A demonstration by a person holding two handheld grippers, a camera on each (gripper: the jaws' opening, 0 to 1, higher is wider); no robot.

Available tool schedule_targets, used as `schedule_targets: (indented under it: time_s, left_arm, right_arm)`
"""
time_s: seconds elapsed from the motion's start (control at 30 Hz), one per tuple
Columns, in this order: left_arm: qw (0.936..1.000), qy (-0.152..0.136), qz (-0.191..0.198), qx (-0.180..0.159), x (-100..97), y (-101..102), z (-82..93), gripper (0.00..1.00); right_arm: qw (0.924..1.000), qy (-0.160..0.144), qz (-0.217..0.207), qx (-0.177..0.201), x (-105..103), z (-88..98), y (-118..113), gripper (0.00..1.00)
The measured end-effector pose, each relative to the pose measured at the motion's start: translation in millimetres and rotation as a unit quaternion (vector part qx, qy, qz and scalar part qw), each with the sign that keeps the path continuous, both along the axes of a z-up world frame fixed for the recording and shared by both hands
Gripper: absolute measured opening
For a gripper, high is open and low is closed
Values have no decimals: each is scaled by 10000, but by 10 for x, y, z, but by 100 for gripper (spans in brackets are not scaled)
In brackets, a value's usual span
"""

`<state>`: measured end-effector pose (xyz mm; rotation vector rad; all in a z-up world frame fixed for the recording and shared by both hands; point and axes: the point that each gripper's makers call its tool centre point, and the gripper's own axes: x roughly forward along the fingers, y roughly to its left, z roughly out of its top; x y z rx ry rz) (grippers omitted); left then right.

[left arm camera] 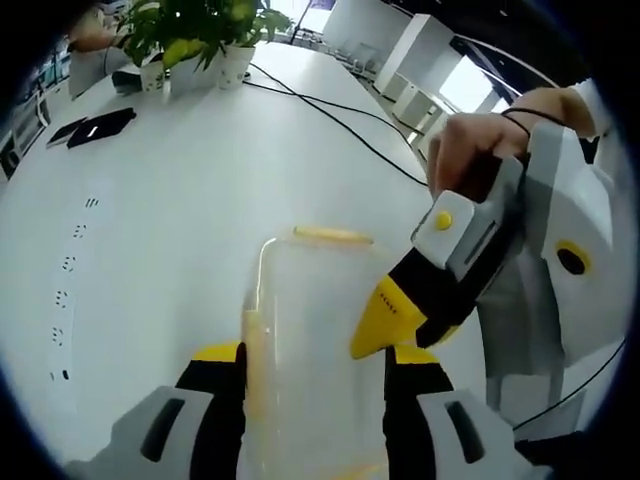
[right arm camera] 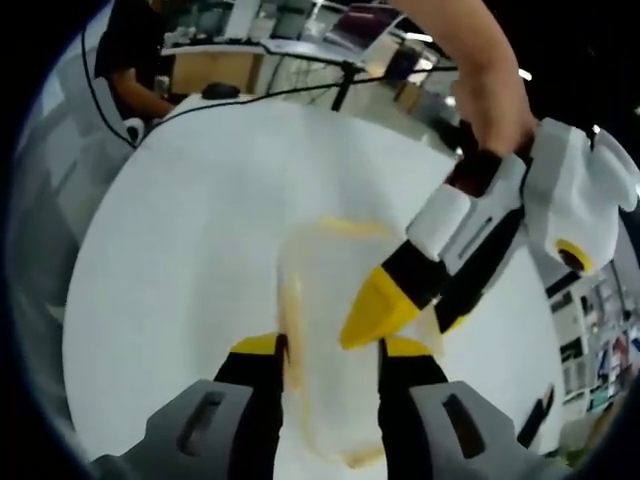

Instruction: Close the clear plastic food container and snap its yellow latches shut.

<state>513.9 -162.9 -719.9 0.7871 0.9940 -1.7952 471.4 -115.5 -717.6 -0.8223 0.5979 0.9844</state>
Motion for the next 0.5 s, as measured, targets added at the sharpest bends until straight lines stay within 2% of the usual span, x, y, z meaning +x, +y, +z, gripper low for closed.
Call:
schedule_targets:
  time_s: [0.2, 0.4, 0.5]
  left_arm:
    - [9997, -202, -110, -39, -85, -21, 44, 51]
    - [9992, -371, -135, -47, -40, -12, 41, 55]
    - [9990, -429, -84, -101, -36, -5, 70, 54]
  right_arm:
    - [9999, 57, -85, 80, -1, 8, 9, 33]
    - [9997, 110, -163, 159, -13, 27, 35, 32]
    - [9996, 125, -193, 157, -28, 27, 38, 35]
